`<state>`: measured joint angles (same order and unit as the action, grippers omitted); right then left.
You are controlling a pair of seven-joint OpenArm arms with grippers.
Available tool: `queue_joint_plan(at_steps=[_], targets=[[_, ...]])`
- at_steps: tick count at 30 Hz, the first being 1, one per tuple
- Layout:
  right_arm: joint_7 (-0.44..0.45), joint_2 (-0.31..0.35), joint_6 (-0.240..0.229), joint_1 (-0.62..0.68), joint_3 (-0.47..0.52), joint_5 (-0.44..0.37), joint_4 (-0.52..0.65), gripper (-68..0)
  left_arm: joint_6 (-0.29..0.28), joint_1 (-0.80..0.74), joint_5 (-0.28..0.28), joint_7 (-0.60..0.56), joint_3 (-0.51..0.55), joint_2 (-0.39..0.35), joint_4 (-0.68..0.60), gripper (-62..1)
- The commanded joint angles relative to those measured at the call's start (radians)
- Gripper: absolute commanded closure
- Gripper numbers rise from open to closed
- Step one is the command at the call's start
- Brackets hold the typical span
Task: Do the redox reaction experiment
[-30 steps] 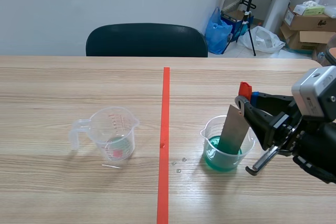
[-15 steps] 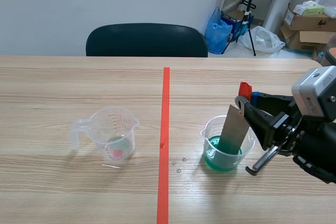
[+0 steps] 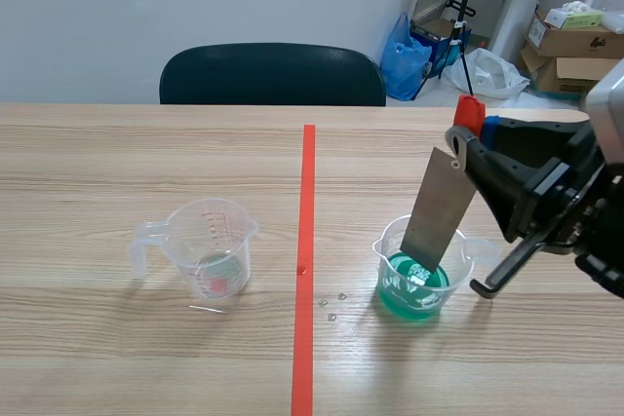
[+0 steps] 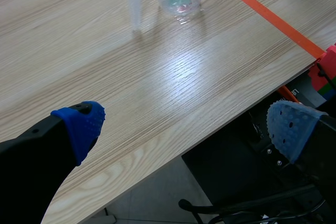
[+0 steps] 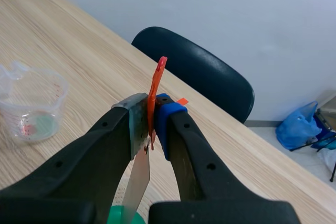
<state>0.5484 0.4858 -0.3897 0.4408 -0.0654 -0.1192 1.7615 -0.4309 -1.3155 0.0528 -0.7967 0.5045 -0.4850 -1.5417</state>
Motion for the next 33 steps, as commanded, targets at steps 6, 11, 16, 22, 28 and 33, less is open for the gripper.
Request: queue_joint_plan(at_steps=[6,11,16,22,28,33], targets=[[-0.040,0.010,0.000,0.051,0.070,-0.009,0.132,-1.3,-0.006,-0.001,0.010,-0.014,0.001,0.005,-0.009,-62.3],[-0.094,0.010,-0.002,0.081,0.112,-0.064,0.213,-1.3,-0.006,-0.001,0.010,-0.014,0.001,0.005,-0.009,-62.3],[-0.166,0.010,-0.005,0.094,0.142,-0.122,0.274,-1.3,-0.007,-0.001,0.010,-0.014,0.001,0.005,-0.009,-62.3],[-0.218,0.010,-0.005,0.095,0.148,-0.159,0.314,-1.3,-0.009,-0.001,0.010,-0.014,0.001,0.005,-0.009,-62.3],[-0.235,0.010,-0.005,0.097,0.169,-0.171,0.335,-1.3,-0.009,-0.001,0.010,-0.014,0.001,0.005,-0.009,-62.3],[-0.248,0.010,-0.005,0.097,0.180,-0.189,0.340,-1.3,-0.009,-0.001,0.010,-0.014,0.001,0.005,-0.009,-62.3]])
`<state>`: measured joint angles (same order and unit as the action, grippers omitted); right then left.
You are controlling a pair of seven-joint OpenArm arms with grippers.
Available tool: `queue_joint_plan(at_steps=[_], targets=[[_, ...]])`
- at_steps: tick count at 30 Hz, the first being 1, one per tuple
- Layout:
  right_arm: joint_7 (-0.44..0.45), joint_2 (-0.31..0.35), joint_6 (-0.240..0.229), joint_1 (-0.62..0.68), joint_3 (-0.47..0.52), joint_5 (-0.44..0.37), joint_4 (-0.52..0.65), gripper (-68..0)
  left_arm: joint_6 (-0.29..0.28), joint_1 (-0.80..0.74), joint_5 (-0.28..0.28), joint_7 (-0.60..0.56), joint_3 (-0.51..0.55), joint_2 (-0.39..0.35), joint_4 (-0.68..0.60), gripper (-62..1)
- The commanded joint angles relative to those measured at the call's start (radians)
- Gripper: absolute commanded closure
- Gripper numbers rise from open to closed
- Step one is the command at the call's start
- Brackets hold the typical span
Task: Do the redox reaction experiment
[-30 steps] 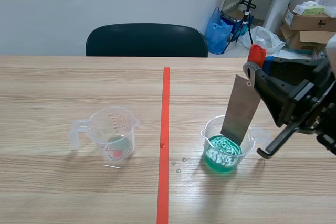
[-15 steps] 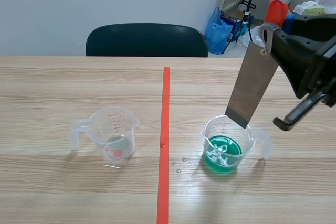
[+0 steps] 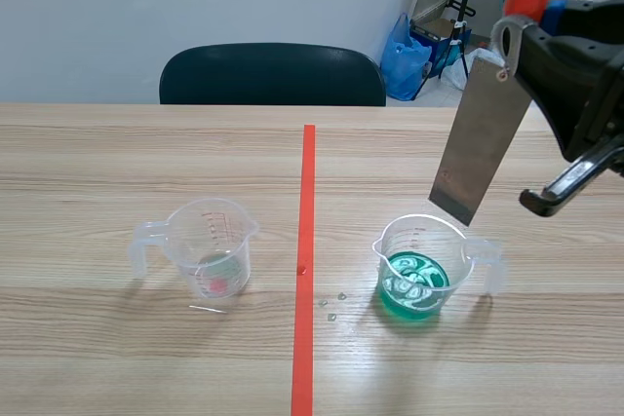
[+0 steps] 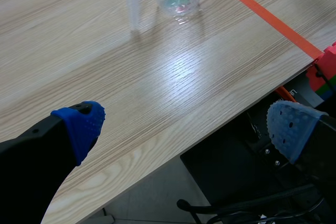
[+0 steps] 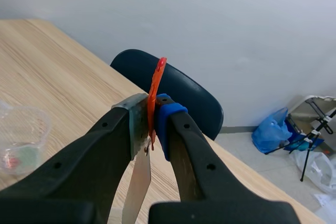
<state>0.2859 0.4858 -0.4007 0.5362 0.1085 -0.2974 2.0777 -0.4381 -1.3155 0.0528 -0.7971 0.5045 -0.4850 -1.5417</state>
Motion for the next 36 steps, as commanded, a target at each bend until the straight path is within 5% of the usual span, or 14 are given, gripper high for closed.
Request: queue_joint_plan(at_steps=[1,36], targets=[[0.014,0.010,0.006,0.002,0.006,-0.011,0.024,-1.3,-0.002,-0.001,0.010,-0.014,0.001,0.005,-0.009,-62.3],[0.008,0.010,0.007,0.001,0.006,-0.028,0.024,-1.3,-0.002,-0.001,0.010,-0.014,0.001,0.005,-0.009,-62.3]])
